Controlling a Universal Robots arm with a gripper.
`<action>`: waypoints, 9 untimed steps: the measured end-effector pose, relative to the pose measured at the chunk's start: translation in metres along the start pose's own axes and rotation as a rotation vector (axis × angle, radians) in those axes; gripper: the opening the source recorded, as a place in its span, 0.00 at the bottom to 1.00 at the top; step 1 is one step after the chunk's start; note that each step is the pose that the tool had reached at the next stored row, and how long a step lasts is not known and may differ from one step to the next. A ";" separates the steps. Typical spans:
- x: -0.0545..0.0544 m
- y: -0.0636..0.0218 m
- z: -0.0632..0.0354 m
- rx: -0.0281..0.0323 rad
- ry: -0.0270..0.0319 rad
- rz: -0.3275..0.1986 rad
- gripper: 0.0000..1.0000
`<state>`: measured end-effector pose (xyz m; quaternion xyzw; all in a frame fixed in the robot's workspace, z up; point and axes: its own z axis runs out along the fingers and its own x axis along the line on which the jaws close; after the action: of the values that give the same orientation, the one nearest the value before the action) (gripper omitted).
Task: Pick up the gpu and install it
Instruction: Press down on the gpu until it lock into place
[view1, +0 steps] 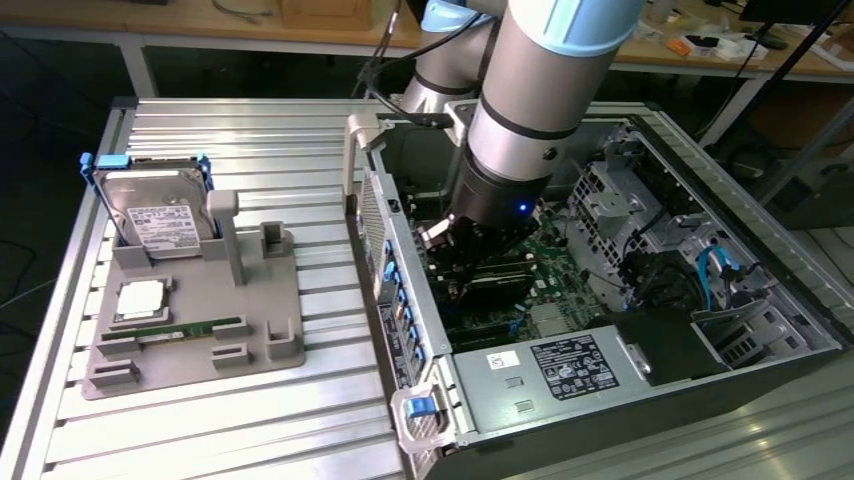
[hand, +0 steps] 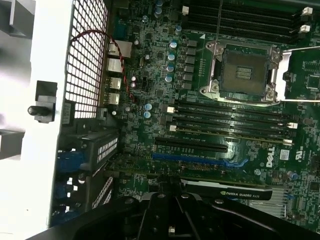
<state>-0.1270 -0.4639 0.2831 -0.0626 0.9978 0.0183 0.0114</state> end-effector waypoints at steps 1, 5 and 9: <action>0.000 0.0000 0.0011 -0.0006 -0.0002 0.000 0.11; 0.000 0.0000 0.0014 -0.0007 -0.0001 0.000 0.11; 0.000 -0.0002 0.0042 -0.0012 -0.0002 0.000 0.11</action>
<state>-0.1269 -0.4639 0.2789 -0.0627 0.9978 0.0189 0.0115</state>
